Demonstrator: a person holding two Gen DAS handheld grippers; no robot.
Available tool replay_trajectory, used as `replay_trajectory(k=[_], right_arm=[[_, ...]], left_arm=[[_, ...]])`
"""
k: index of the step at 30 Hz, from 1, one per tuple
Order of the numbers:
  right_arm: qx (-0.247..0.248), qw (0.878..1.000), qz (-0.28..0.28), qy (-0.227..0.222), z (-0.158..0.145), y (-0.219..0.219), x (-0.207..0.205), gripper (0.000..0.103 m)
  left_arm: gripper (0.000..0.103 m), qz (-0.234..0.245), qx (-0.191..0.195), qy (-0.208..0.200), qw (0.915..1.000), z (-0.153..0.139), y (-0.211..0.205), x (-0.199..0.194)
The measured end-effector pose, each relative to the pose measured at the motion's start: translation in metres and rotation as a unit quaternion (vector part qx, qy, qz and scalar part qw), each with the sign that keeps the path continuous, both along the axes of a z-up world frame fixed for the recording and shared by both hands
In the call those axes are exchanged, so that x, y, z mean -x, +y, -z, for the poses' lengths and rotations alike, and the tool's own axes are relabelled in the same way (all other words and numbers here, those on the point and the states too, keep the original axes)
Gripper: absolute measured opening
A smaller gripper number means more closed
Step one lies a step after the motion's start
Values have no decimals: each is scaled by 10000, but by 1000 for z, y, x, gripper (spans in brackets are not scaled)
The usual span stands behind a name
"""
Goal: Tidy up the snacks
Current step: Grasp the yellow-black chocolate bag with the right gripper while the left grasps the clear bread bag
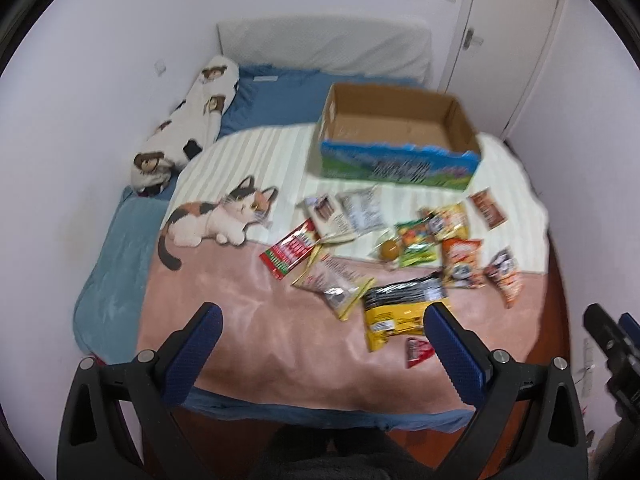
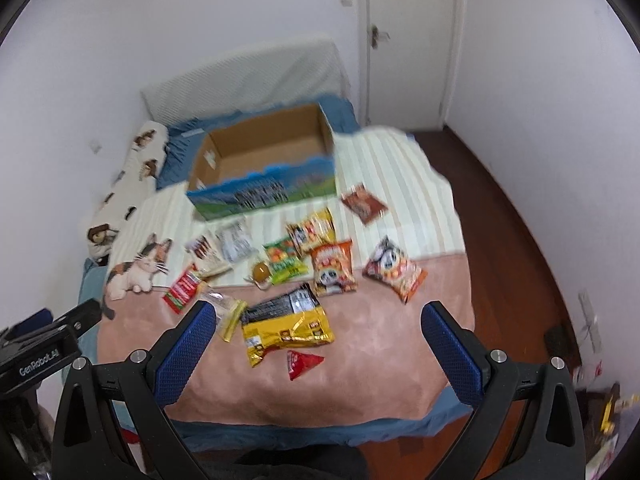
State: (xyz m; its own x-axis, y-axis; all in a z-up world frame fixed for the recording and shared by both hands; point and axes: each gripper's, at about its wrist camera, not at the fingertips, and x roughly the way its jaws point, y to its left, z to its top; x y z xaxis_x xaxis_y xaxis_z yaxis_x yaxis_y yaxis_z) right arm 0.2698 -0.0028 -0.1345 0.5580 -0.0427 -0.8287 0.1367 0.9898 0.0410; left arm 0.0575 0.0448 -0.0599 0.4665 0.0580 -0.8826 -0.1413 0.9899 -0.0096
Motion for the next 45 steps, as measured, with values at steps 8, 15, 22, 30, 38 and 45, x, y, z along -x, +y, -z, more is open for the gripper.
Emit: replay_trajectory(k=[8,15,22,30,38,45], right_arm=[[-1564,9744,718,1449,144,-12,-75,103],[-2806,9023,1834,2710,284,3,-122,103],[-2971,8478,2774,3406,359,19,-150,103],[-1995,8694,2596,3701,389,56,-168,97],[146,9473,173,3196,348,125,-183,90],[1114,9353,-1307,3093,344,169,-201,92]], left_arm=[[103,-185,-220,721,9970,84,20,-53],[103,-519,-264,1263,9903,146,47,-89],[103,-731,-172,1560,9849,188,66,-111],[103,-703,130,1998,9772,233,74,-126],[103,-874,1536,2448,9533,261,72,-150],[96,-1795,2441,2901,9078,308,61,-175]])
